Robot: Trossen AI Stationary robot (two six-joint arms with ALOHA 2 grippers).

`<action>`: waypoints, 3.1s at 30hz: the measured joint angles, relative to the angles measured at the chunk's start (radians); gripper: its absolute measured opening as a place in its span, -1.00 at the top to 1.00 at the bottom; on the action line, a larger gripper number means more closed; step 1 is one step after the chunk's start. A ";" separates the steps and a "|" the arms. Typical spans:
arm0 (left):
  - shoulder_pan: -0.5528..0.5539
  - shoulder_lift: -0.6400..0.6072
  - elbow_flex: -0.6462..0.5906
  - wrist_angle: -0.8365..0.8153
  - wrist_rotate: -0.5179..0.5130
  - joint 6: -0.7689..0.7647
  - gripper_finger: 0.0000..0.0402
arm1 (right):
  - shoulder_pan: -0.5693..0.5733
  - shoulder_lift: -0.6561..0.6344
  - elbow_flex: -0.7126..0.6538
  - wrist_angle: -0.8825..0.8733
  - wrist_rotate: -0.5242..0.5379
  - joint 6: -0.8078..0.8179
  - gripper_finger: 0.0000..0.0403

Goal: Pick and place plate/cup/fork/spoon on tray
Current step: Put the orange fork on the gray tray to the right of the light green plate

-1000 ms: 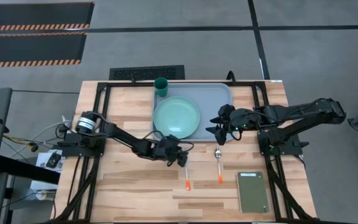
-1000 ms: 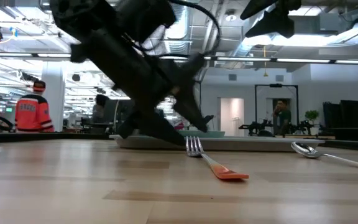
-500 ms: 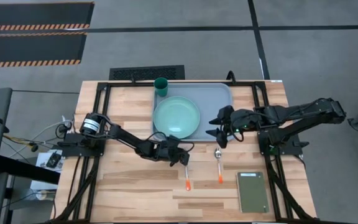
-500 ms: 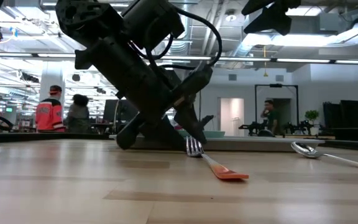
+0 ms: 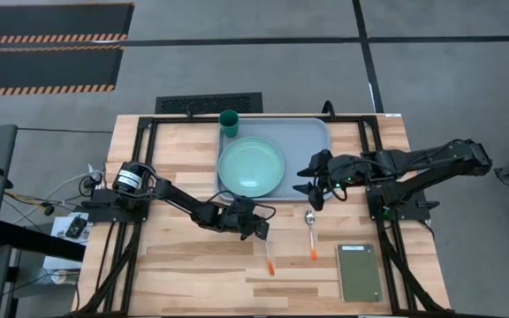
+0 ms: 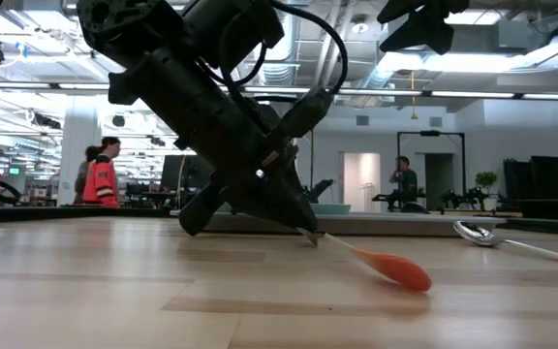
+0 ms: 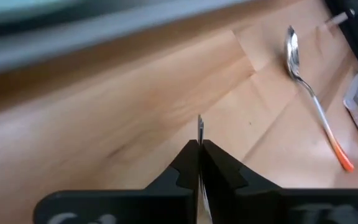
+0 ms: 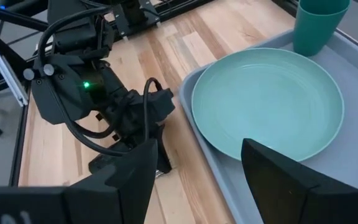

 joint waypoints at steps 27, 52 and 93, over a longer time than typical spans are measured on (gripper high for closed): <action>0.438 -0.141 0.340 0.023 0.419 0.748 1.00 | 0.001 -0.330 0.000 -0.064 0.002 -0.005 -0.29; 0.682 0.309 0.817 -0.097 0.734 0.920 1.00 | 0.000 -0.315 -0.001 -0.083 0.003 -0.030 -0.29; 0.688 0.379 0.774 -0.204 0.512 0.963 0.80 | 0.000 -0.313 -0.001 -0.082 0.003 -0.032 -0.29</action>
